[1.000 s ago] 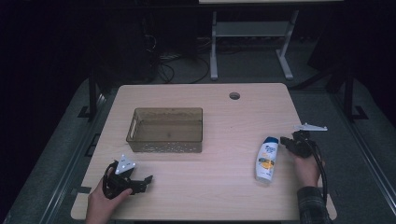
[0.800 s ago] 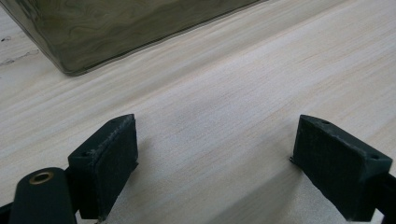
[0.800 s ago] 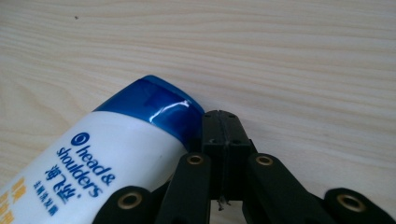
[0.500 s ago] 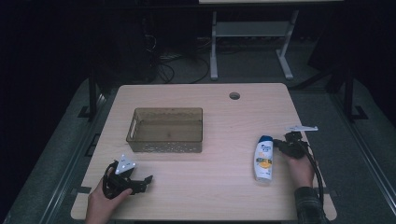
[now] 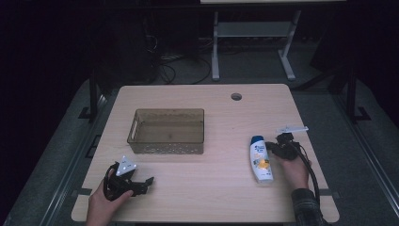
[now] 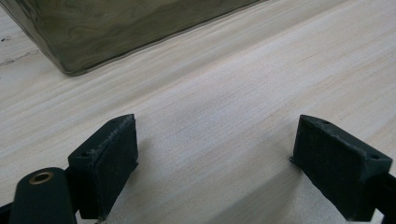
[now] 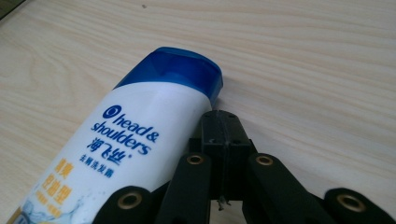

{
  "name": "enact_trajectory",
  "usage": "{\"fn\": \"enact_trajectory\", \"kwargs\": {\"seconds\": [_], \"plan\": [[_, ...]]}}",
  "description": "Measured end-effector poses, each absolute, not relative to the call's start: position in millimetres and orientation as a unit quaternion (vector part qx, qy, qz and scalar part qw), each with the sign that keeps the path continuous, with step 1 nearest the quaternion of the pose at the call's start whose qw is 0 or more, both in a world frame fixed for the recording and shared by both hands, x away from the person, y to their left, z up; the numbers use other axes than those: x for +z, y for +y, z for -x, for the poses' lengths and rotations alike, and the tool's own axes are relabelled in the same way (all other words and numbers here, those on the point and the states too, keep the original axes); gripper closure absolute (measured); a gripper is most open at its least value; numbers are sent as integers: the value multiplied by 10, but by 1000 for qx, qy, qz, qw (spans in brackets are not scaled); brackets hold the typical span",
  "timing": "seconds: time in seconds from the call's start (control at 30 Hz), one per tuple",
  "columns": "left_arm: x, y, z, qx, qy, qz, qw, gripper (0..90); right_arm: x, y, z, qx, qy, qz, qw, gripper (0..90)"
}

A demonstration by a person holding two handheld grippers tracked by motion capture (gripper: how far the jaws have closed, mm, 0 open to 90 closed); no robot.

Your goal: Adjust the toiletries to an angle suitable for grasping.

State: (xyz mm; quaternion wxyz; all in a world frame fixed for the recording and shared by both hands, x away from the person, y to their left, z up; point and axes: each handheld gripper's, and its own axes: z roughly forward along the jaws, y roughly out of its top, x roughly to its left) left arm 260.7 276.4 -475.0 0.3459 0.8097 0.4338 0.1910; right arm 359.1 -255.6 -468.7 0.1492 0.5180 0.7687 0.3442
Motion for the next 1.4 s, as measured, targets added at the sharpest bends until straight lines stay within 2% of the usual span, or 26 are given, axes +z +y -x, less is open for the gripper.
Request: {"fn": "enact_trajectory", "kwargs": {"seconds": [1.03, 1.4], "plan": [[-4750, 2764, -2607, 191, 434, -810, 346, 129, -4595, -2039, -3497, 352, 820, -435, 118, 896], [-4750, 2764, -2607, 191, 433, -810, 346, 129, -4558, -2005, -3472, 358, 821, -431, 108, 879]]}}
